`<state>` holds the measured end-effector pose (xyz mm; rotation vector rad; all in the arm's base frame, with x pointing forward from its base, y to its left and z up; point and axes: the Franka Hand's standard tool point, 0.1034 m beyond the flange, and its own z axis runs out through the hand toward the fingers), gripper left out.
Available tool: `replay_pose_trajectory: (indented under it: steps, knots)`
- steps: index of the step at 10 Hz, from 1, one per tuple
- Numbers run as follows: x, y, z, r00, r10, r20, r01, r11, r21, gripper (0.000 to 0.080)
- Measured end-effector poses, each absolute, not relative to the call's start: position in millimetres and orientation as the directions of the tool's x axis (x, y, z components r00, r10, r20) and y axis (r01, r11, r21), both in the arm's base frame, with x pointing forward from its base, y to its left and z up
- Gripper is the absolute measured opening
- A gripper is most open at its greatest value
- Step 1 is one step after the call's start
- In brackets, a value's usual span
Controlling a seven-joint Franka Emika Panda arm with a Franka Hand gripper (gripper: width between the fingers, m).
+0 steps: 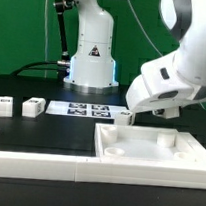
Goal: Assemble square table
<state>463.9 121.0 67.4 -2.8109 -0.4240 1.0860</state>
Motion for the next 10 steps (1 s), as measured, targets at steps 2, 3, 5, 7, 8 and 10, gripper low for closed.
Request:
replay_pose_trajectory:
  steps: [2,3,5,7,8,10]
  knots:
    - [479.2,105.9,94.2,0.763,0.287,-0.579,0.221,-0.958,-0.183,0.0290]
    - [488.6,101.0,105.1,0.804,0.279,-0.524,0.221,-0.960,-0.172,0.0290]
    - [498.6,99.5,108.7,0.874,0.270,-0.405,0.230,-0.962,-0.148,0.0290]
    - [501.9,97.0,108.0,0.919,0.261,-0.294,0.234,-0.964,-0.125,0.0290]
    - [506.8,96.2,106.9,0.941,0.256,-0.220,0.236,-0.965,-0.111,0.0290]
    - [512.7,93.3,106.5,0.964,0.251,-0.084,0.243,-0.966,-0.087,0.0290]
